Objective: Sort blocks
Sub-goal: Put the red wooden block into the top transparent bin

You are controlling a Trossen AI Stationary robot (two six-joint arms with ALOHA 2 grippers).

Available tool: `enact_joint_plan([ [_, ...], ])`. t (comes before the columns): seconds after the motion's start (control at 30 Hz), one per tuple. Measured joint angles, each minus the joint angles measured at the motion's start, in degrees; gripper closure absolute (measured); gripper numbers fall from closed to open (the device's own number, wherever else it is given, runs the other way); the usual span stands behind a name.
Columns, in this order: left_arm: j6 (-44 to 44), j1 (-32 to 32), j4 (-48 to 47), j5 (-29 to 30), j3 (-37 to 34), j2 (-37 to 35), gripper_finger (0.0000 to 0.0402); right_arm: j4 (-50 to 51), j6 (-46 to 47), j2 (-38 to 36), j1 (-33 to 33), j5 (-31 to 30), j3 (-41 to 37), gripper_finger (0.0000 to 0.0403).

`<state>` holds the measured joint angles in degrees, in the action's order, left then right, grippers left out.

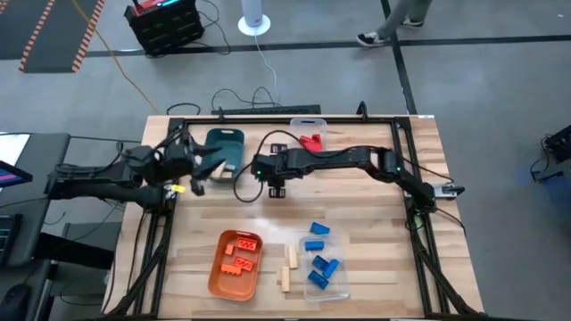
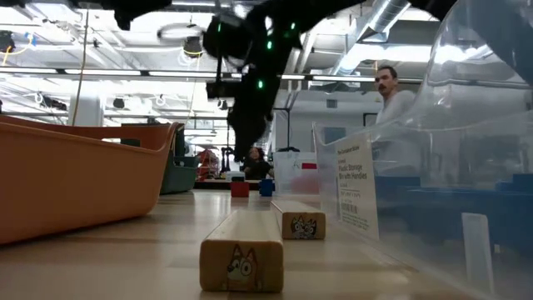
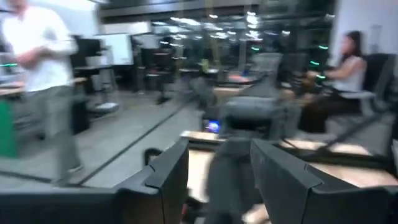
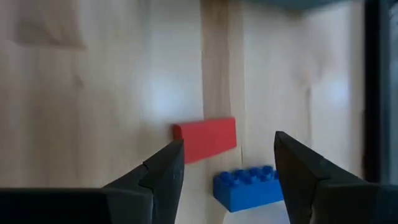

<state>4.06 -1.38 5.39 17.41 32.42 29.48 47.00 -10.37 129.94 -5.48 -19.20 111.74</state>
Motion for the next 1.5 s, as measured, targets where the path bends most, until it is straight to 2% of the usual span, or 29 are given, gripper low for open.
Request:
enact_joint_plan([
  [0.13, 0.1, 2.3, -5.2, -0.6, 0.0, -1.3, 0.0233, 0.7, 3.8, 2.0, -0.3, 0.0, 0.0, 0.0185],
  [0.23, 1.2, 2.9, -4.4, 0.6, 0.0, -1.7, 0.0233, 0.1, 6.1, 2.6, -0.6, 0.3, 0.0, 0.0186],
  [0.53, 2.7, 3.1, -6.0, 0.6, 0.0, -2.2, 0.0233, -1.5, 25.6, 1.0, -1.4, 1.9, 0.1, 0.0186],
  [0.67, 3.0, 3.1, -5.9, 0.7, 0.0, -2.3, 0.0233, -2.4, 29.6, 2.7, -1.0, 1.9, 0.0, 0.0186],
  [0.8, 3.4, 3.1, -5.9, 0.7, 0.0, -2.3, 0.0233, -4.4, 30.3, 3.5, -0.1, 0.9, 0.1, 0.0186],
  [1.03, 3.4, 3.1, -5.9, 0.7, 0.0, -2.3, 0.0233, -4.0, 30.7, 6.8, -0.7, 2.5, 0.1, 0.0186],
  [1.3, 3.6, 3.1, -6.1, 0.7, 0.0, -2.3, 0.0233, -3.4, 30.9, 7.0, -0.6, 2.0, 0.2, 0.0186],
  [1.5, 3.6, 3.1, -7.1, 0.7, 0.0, -2.3, 0.0233, 0.8, 24.8, 7.0, 0.6, 3.6, 0.2, 0.0199],
])
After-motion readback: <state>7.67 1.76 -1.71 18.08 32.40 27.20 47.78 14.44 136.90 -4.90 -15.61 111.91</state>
